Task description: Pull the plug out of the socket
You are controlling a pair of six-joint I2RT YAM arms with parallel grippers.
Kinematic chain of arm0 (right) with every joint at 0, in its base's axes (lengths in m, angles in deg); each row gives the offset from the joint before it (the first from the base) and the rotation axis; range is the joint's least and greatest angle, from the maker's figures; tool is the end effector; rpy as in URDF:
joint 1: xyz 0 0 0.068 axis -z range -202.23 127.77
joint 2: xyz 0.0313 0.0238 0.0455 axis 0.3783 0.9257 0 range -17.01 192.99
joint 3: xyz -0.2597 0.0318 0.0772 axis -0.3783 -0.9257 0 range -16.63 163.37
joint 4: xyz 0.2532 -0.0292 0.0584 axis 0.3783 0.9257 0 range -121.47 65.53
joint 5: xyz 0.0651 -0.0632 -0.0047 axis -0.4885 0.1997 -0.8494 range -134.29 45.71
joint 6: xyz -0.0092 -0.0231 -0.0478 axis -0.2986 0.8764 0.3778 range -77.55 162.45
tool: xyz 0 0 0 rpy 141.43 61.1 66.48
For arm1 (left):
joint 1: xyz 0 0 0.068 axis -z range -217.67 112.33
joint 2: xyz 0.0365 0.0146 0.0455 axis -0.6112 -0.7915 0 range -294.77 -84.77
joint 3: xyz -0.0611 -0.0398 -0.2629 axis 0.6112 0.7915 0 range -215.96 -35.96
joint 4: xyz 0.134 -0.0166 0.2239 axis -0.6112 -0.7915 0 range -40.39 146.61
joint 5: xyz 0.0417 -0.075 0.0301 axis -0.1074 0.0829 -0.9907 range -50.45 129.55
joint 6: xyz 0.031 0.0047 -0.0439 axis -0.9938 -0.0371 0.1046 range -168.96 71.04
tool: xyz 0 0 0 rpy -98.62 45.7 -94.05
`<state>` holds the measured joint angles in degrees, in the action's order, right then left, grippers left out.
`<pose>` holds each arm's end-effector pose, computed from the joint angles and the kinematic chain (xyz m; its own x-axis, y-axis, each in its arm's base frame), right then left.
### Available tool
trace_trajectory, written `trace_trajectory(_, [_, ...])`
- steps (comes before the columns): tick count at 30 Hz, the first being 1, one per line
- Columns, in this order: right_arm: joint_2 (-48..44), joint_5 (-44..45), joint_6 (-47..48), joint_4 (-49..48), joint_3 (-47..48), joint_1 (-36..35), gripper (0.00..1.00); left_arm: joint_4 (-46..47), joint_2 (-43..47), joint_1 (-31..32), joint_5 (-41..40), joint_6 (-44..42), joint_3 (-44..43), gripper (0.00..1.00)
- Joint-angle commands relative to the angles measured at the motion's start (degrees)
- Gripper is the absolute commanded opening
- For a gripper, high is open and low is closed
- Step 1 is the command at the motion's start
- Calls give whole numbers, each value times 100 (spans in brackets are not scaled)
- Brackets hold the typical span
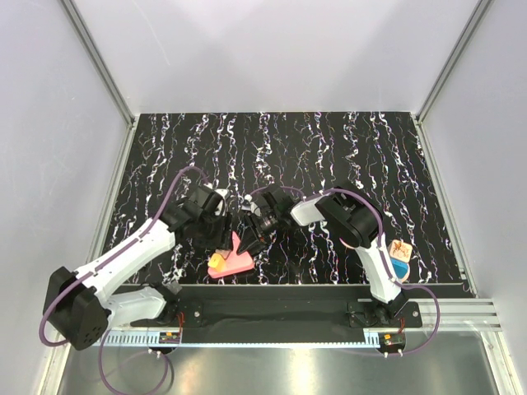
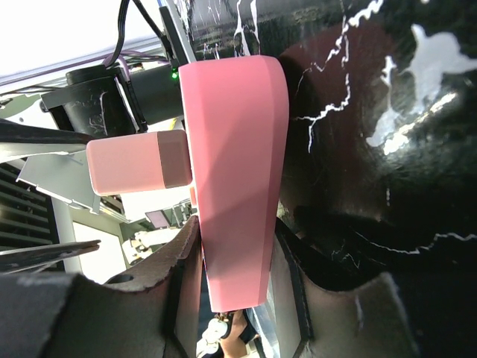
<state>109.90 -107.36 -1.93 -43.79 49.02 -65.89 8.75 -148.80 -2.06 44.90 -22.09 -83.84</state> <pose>0.2734 0.3046 0.0706 -0.9049 -0.4257 0.0007 -0.1448 0.3094 0.9398 0.1641 -0.1217 0.2419 -0.9289 0.1119 -0.3531 0.2166 0.9374 -0.2727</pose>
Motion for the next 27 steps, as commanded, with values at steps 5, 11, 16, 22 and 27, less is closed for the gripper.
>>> trace_trajectory(5, [53, 717, 211, 678, -237, 103, 0, 312, -267, 86, -173, -42, -63, 59])
trace_trajectory(11, [53, 726, 193, 687, -219, 129, 0, 330, -347, 103, -200, -33, -20, 53])
trace_trajectory(16, [79, 726, 202, 687, -201, 103, 0, 321, -400, 95, -218, -24, -11, 66])
trace_trajectory(22, [88, 726, 184, 678, -201, 112, 0, 338, -505, 95, -201, -7, 7, 65])
trace_trajectory(27, [79, 717, 167, 678, -175, 103, 0, 426, -628, 121, -95, -15, 42, 56])
